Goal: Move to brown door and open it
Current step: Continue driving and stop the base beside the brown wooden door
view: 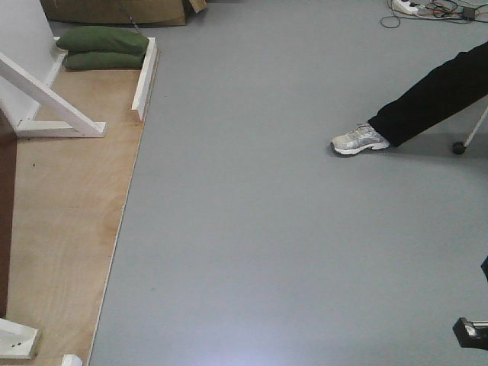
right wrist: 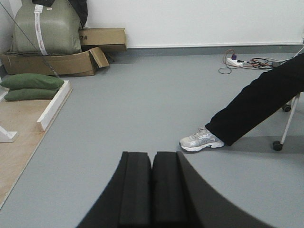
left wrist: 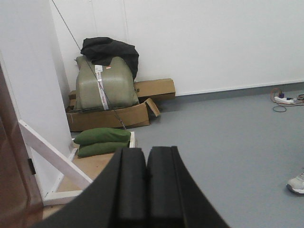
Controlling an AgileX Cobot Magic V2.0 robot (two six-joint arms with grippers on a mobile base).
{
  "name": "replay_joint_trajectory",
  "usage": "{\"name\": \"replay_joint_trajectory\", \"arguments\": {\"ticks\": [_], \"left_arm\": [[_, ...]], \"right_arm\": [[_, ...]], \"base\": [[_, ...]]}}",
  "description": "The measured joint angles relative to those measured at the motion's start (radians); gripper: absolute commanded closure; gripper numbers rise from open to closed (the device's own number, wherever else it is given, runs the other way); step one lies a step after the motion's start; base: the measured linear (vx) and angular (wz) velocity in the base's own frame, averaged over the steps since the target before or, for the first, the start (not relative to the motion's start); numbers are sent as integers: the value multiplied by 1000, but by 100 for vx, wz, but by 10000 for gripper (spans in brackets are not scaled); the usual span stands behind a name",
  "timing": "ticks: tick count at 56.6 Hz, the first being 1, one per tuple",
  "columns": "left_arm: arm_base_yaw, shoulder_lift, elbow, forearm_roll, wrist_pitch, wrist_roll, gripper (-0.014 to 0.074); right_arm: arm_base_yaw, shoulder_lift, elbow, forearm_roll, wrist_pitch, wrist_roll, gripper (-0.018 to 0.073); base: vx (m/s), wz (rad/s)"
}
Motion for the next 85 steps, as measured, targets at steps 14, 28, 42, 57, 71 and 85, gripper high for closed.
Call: {"name": "replay_joint_trajectory", "arguments": {"ticks": [14,28,42,57,71,85], "left_arm": [[0,0,0,0,0,0,600],[0,0,0,0,0,0,600],[0,0,0,0,0,0,600],[0,0,0,0,0,0,600],[0,0,0,0,0,0,600],[0,0,0,0,0,0,600]], "right_arm": [[0,0,0,0,0,0,559],[0,0,0,0,0,0,559],[0,0,0,0,0,0,559],[0,0,0,0,0,0,559],[0,0,0,0,0,0,559],[0,0,0,0,0,0,559]], "base": [[19,5],[18,5],[17,5],[16,2],[13,0],[8,0]]}}
